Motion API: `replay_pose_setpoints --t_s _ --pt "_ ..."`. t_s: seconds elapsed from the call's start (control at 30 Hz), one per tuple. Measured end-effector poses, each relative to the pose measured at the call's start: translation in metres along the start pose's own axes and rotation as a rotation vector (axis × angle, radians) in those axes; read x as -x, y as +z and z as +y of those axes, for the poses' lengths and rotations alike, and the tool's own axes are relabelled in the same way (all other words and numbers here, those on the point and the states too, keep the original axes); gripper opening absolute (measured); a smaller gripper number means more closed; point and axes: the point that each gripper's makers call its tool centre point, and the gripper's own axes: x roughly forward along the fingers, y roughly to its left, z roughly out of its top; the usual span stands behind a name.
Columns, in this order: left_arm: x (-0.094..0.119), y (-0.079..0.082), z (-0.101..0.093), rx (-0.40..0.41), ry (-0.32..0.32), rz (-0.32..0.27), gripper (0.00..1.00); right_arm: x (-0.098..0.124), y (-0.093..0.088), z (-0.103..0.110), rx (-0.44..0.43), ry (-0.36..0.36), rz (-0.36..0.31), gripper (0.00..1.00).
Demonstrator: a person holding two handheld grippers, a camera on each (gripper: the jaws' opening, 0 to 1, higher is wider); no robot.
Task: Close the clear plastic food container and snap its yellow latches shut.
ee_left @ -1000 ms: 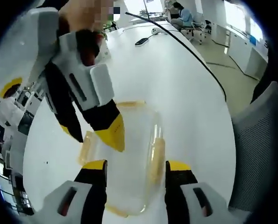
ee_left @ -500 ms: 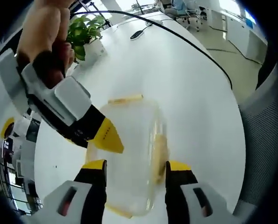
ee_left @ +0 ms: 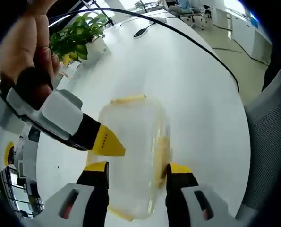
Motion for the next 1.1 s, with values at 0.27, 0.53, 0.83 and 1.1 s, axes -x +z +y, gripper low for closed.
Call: replay_pose_setpoints --t_s 0.27,0.53,0.83,1.1 --pt "-0.004 0.001 0.003 -0.008 0.022 0.007 0.39 -0.004 -0.001 -0.001 0.0 0.026 0.064 0.36" --pt "-0.002 0.0 0.001 -0.013 0.014 0.01 0.4 -0.005 -0.004 -0.002 -0.022 0.015 0.08 0.39" --pt "-0.003 0.0 0.001 -0.019 0.014 0.036 0.41 -0.004 -0.003 -0.001 -0.029 0.019 0.063 0.4" --pt "0.002 0.003 -0.008 0.025 -0.09 -0.019 0.53 -0.001 0.0 0.002 0.003 -0.012 0.023 0.41"
